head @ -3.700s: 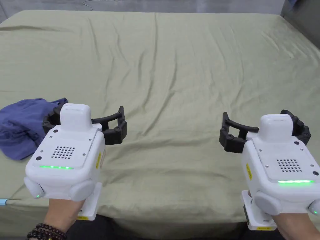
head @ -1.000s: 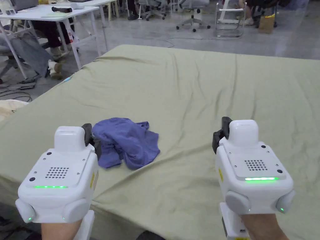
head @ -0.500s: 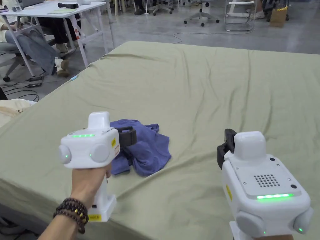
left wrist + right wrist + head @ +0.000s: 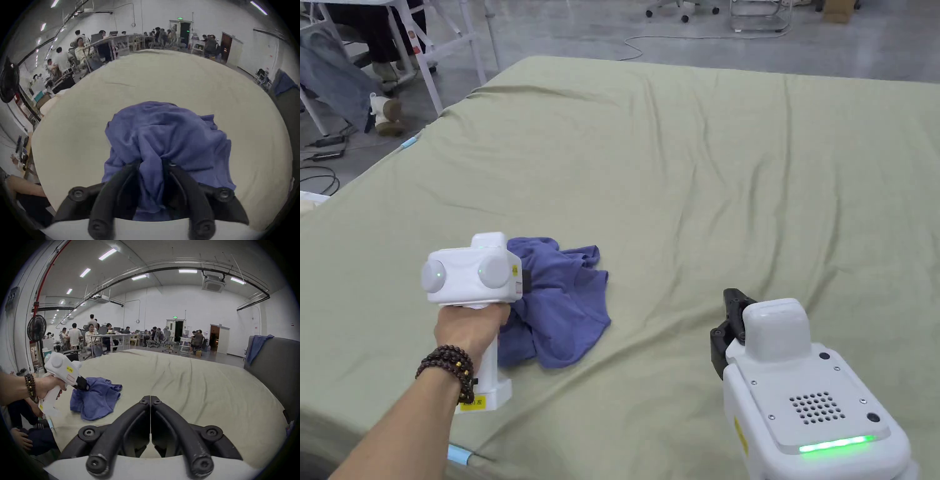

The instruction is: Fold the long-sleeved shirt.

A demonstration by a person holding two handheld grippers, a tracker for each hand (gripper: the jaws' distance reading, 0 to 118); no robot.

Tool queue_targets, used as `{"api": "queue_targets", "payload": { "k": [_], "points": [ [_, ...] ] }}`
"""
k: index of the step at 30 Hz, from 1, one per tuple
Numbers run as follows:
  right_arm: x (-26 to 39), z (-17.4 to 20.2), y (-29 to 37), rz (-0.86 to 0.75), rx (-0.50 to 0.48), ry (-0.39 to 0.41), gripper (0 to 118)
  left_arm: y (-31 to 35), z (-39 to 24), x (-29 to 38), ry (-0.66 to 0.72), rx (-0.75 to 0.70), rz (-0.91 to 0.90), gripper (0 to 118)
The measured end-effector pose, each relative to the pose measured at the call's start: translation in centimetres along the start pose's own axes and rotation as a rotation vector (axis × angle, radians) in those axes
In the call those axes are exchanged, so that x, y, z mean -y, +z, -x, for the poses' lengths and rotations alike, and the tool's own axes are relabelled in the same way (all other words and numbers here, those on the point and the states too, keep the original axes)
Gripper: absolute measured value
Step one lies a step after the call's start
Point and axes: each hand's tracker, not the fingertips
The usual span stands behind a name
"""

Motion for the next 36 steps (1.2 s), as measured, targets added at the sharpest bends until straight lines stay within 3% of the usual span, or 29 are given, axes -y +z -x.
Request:
{"api": "queue_targets", "payload": {
  "k": [4, 7, 13, 15, 18, 23, 26, 29, 30, 32, 33, 36],
  "points": [
    [0.1, -1.0, 0.4, 0.016, 0.002, -0.024, 0, 4.6, 0.0, -1.6, -0.005, 0.076, -0.095, 18],
    [0.0, -2.4, 1.9, 0.004, 0.022, -0.037, 0, 10.8, -1.9, -3.3, -0.093, 0.152, -0.243, 17],
    [-0.6, -7.2, 6.8, -0.048, 0.134, -0.068, 0, 23.3, -12.2, -3.8, -0.266, 0.388, -0.472, 17],
    [-0.6, -9.4, 8.9, -0.065, 0.205, -0.085, 0, 25.2, -17.1, -2.6, -0.338, 0.476, -0.462, 17],
    [-0.2, -12.7, 12.1, -0.094, 0.295, -0.132, 0, 25.7, -24.5, 0.5, -0.385, 0.626, -0.420, 17],
    [1.2, -18.0, 16.8, -0.069, 0.476, -0.162, 0, 22.3, -36.1, 9.6, -0.472, 0.760, -0.256, 17],
    [2.3, -20.1, 18.1, -0.021, 0.533, -0.183, 0, 18.4, -39.9, 15.0, -0.456, 0.798, -0.107, 17],
    [3.0, -21.5, 18.6, 0.018, 0.535, -0.199, 0, 16.3, -40.7, 17.6, -0.500, 0.781, -0.099, 18],
    [3.2, -21.8, 18.6, 0.030, 0.528, -0.200, 0, 16.1, -40.4, 17.7, -0.506, 0.774, -0.101, 38],
    [3.5, -22.1, 18.4, 0.049, 0.516, -0.199, 0, 16.1, -39.2, 16.7, -0.473, 0.762, -0.054, 110],
    [3.6, -22.2, 18.1, 0.061, 0.507, -0.196, 0, 16.2, -38.1, 15.8, -0.429, 0.787, -0.046, 117],
    [3.3, -22.1, 17.6, 0.072, 0.461, -0.210, 0, 18.8, -33.9, 14.6, -0.319, 0.760, -0.172, 115]
  ]
}}
